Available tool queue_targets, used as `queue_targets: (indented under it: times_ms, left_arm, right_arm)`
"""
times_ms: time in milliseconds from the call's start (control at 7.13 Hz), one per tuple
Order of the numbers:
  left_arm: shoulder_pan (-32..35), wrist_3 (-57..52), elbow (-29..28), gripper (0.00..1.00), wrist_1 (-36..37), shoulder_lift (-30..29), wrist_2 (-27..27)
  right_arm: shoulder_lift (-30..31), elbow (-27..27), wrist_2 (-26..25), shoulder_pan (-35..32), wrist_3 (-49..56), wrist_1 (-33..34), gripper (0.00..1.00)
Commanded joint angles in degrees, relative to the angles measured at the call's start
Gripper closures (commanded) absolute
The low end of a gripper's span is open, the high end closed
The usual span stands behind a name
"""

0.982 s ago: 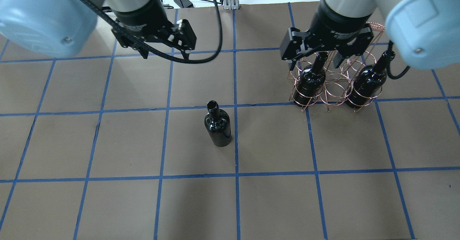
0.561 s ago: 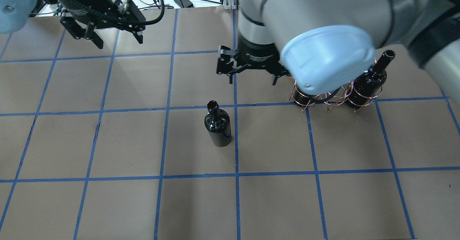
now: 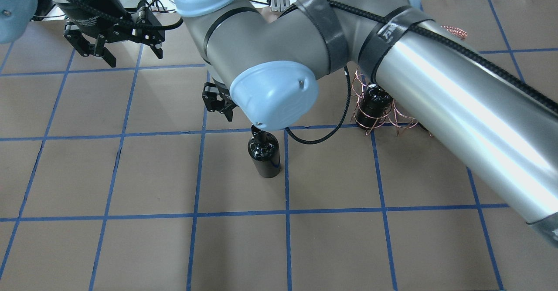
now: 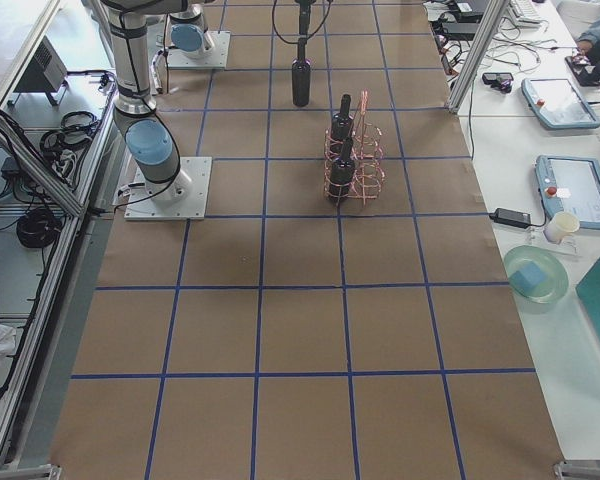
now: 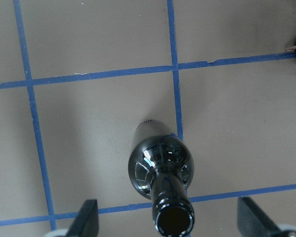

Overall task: Place wine into wine basket
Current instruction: 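Lower the right gripper onto the bottle neck and close it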

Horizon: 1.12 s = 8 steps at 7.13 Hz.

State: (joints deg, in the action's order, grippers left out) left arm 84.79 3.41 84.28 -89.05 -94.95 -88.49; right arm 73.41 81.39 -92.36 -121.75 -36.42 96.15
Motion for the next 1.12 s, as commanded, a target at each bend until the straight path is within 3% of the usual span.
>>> queue_targets:
  times_ms: [0, 421, 982]
  left_arm:
    - [-0.7, 0.0, 0.1, 0.00, 0.0, 0.5, -0.3]
    - [-0.9, -0.2, 0.8, 0.00, -0.2, 1.3, -0.5]
    - [-2.4, -0.3, 1.8, 0.00, -0.4, 1.4, -0.3]
  right_arm:
    - [1.8, 4.0, 0.1, 1.2, 1.1, 1.4, 0.01]
    - [1.7, 5.6, 0.7, 1.2, 0.5, 4.5, 0.01]
    - [1.2, 5.7, 2.7, 1.0, 0.3, 6.0, 0.15]
